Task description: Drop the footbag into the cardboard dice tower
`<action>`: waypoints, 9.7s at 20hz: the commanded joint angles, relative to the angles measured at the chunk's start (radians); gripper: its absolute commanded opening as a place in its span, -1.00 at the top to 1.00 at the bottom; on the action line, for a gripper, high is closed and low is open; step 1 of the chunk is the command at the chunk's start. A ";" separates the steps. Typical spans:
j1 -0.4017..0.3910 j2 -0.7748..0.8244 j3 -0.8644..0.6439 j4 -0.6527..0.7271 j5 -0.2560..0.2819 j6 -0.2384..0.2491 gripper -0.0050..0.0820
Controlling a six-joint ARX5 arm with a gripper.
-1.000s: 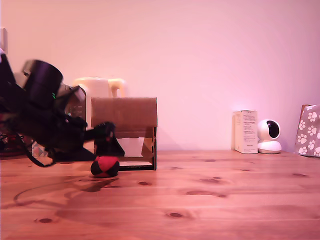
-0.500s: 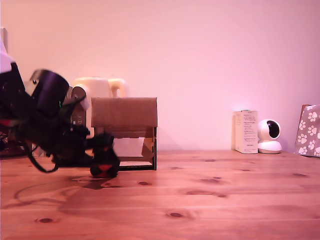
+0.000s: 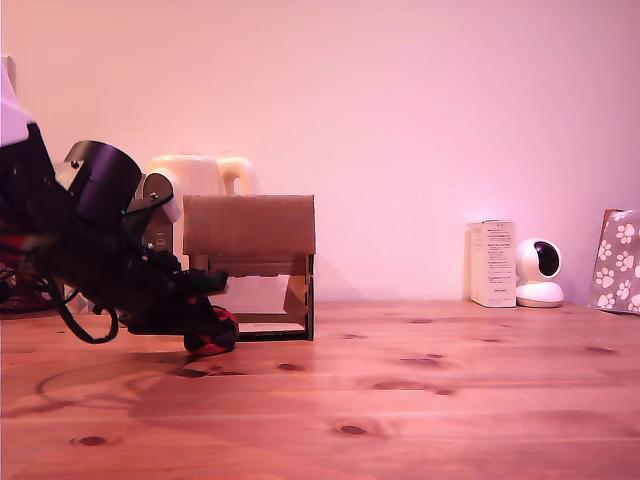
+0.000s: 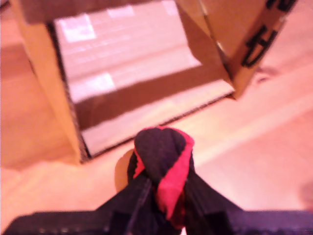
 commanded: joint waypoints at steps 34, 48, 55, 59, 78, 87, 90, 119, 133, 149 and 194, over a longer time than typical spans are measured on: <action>0.030 -0.116 0.579 -0.433 0.006 0.035 0.82; 0.043 -0.076 0.689 -0.608 0.007 0.061 -0.88; 0.039 -0.100 0.758 -0.841 0.081 0.060 0.84; 0.039 -0.117 0.758 -0.926 0.113 0.060 0.93; 0.014 -0.402 0.160 -0.687 0.146 0.048 0.93; 0.011 -0.526 -0.257 -0.322 0.135 0.014 0.93; 0.006 -0.526 -0.263 -0.273 0.125 0.015 0.93; 0.006 -0.028 -0.053 0.058 -0.044 0.018 -0.91; 0.006 0.042 0.061 -0.064 -0.042 0.000 0.84; 0.006 -0.476 0.061 -0.405 0.060 -0.004 0.84; 0.039 -0.068 0.868 -1.016 0.035 0.096 0.83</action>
